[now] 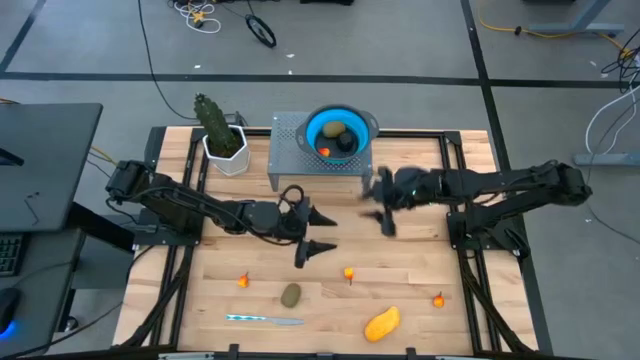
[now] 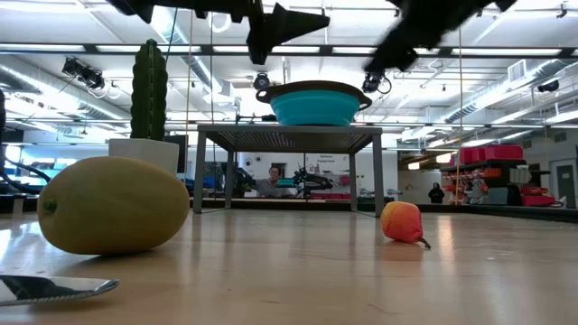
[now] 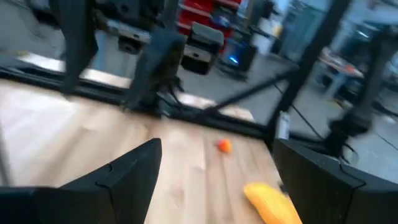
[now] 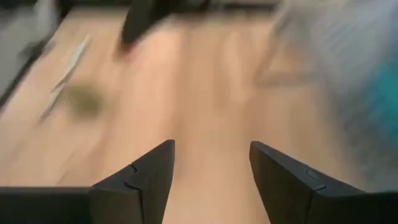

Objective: Pick & Place Fruit
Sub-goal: Put the orange peach in the blue strainer bowl on the shelf

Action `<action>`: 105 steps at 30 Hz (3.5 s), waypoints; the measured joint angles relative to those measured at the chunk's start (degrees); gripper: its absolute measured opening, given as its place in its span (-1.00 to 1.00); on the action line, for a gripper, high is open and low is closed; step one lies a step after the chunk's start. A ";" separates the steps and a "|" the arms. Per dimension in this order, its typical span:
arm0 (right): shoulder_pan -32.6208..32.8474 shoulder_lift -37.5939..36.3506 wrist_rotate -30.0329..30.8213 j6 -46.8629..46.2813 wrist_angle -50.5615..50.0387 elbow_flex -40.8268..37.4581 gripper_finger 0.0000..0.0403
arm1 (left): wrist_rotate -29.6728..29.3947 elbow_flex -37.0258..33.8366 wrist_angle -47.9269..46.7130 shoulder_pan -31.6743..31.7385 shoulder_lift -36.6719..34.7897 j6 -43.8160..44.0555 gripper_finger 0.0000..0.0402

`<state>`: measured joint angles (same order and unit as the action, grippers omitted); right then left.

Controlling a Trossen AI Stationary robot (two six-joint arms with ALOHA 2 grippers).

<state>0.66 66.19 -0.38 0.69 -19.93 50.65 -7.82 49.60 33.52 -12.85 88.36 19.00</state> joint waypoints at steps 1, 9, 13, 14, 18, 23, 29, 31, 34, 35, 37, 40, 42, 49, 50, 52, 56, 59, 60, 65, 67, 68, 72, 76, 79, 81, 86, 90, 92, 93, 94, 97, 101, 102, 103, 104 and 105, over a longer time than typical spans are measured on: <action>1.16 0.05 -1.16 -1.15 -3.49 0.00 0.09 | 0.92 0.02 -0.32 -0.32 0.62 0.23 0.57; 10.26 0.42 -0.92 -9.52 -10.43 -4.55 0.09 | 1.87 0.02 -4.96 -2.21 6.00 2.84 0.57; 13.36 0.45 -0.85 -11.95 -7.28 -7.51 0.09 | 0.83 0.02 -14.58 -4.34 5.10 7.92 0.57; 13.97 0.45 -0.82 -12.32 -6.39 -8.08 0.09 | 0.81 0.06 -16.58 -5.07 4.81 9.50 0.57; 15.30 0.45 0.44 -12.38 -2.43 -10.73 0.09 | 0.78 2.08 -31.22 -8.70 4.11 15.99 0.57; 15.52 0.73 3.77 -12.23 1.47 -13.22 0.09 | -0.20 7.45 -49.19 -13.04 4.09 25.00 0.57; 15.50 0.66 3.81 -11.81 6.05 -15.76 0.09 | -0.97 11.48 -54.40 -16.14 4.09 32.30 0.57; 15.50 0.66 3.80 -11.80 6.11 -16.03 0.09 | -1.22 12.69 -59.46 -16.94 4.09 33.89 0.57; 15.50 0.66 3.80 -11.79 5.99 -16.06 0.09 | -1.52 14.18 -72.35 -17.82 4.09 37.54 0.57; 15.50 0.66 3.78 -11.76 6.06 -16.06 0.09 | -1.40 14.57 -75.99 -18.08 4.09 39.17 0.57; 15.50 0.66 3.78 -11.55 6.04 -16.06 0.09 | -0.38 14.67 -81.40 -18.59 4.09 42.08 0.57; 15.50 0.66 3.78 -10.80 6.05 -16.06 0.09 | 0.18 14.40 -88.25 -20.20 4.10 45.16 0.57; 15.50 0.66 3.77 -10.35 6.11 -16.06 0.09 | 0.86 13.41 -89.95 -21.33 4.11 46.79 0.57; 15.50 0.66 3.78 -9.26 7.32 -16.06 0.09 | 4.38 9.15 -89.61 -24.97 4.11 54.04 0.57; 15.50 0.66 3.76 -9.24 7.48 -16.06 0.09 | 4.48 8.70 -89.52 -25.39 4.11 55.38 0.57; 15.50 0.66 3.78 -8.78 7.77 -16.06 0.09 | 4.57 7.93 -89.57 -26.07 4.11 57.80 0.57; 15.50 0.66 3.78 -8.59 8.09 -16.06 0.09 | 4.16 6.91 -87.87 -27.40 4.11 60.67 0.57; 15.50 0.66 3.78 -8.59 8.11 -16.06 0.09 | 3.35 6.29 -85.32 -27.90 4.11 61.91 0.57; 15.50 0.66 3.77 -8.59 8.16 -16.06 0.09 | 2.76 6.29 -84.98 -28.10 4.11 62.38 0.57; 15.50 0.66 3.76 -8.60 8.40 -16.06 0.09 | 0.16 5.91 -84.59 -28.56 4.30 64.71 0.57; 15.52 0.66 3.76 -8.69 8.42 -16.06 0.09 | 0.13 4.94 -84.56 -28.66 4.33 65.94 0.57; 15.51 0.66 3.76 -8.72 8.42 -16.08 0.09 | 0.13 4.32 -84.23 -28.71 4.33 66.55 0.57; 15.50 0.66 3.76 -8.77 8.42 -16.09 0.09 | 0.33 1.25 -81.06 -28.71 4.36 69.57 0.57; 15.50 0.66 3.74 -8.77 8.42 -16.09 0.09 | 1.70 -0.10 -79.76 -28.71 4.37 70.79 0.57; 15.50 0.66 3.74 -8.77 8.42 -16.09 0.09 | 1.15 -0.15 -79.52 -28.73 4.37 70.81 0.57; 15.51 0.66 3.74 -8.79 8.42 -16.09 0.09 | 0.56 -0.15 -79.55 -28.71 4.37 70.71 0.55; 15.50 0.66 3.74 -8.89 8.42 -16.09 0.09 | -1.55 -0.15 -79.07 -28.71 4.37 71.46 0.37; 15.51 0.66 3.72 -9.46 8.42 -16.09 0.09 | -1.57 -0.15 -78.91 -28.69 4.37 71.47 0.17; 15.50 0.66 3.71 -9.61 8.42 -16.09 0.09 | -1.83 -0.15 -78.93 -28.71 4.37 71.88 0.07; 15.51 0.66 3.69 -10.00 8.43 -16.09 0.09 | -2.11 -0.15 -78.92 -28.71 4.37 72.12 0.02; 15.52 0.66 3.69 -10.40 8.48 -16.09 0.09 | -2.44 -0.15 -78.91 -28.69 4.37 72.19 -0.04; 15.52 0.66 3.67 -10.80 8.83 -16.09 0.09 | -3.89 -0.15 -78.13 -28.69 4.37 72.22 -0.21; 15.51 0.66 3.64 -11.70 9.76 -16.09 0.09 | -4.85 -0.15 -75.59 -28.69 4.37 71.19 -0.46; 15.50 0.66 3.61 -12.17 9.99 -16.09 0.09 | -4.83 -0.13 -75.23 -28.69 4.37 70.82 -0.53; 15.52 0.66 3.61 -12.27 10.24 -16.09 0.09 | -4.79 -0.13 -74.98 -28.69 4.37 70.58 -0.59; 15.52 0.66 3.61 -12.29 10.48 -16.09 0.09 | -4.73 -0.13 -74.70 -28.69 4.37 70.35 -0.65; 15.52 0.64 3.61 -12.29 10.74 -16.09 0.09 | -4.70 -0.13 -74.44 -28.69 4.37 70.17 -0.71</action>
<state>16.18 66.83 3.22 -11.60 -9.19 34.57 -12.52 49.47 -40.92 -41.54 92.73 89.17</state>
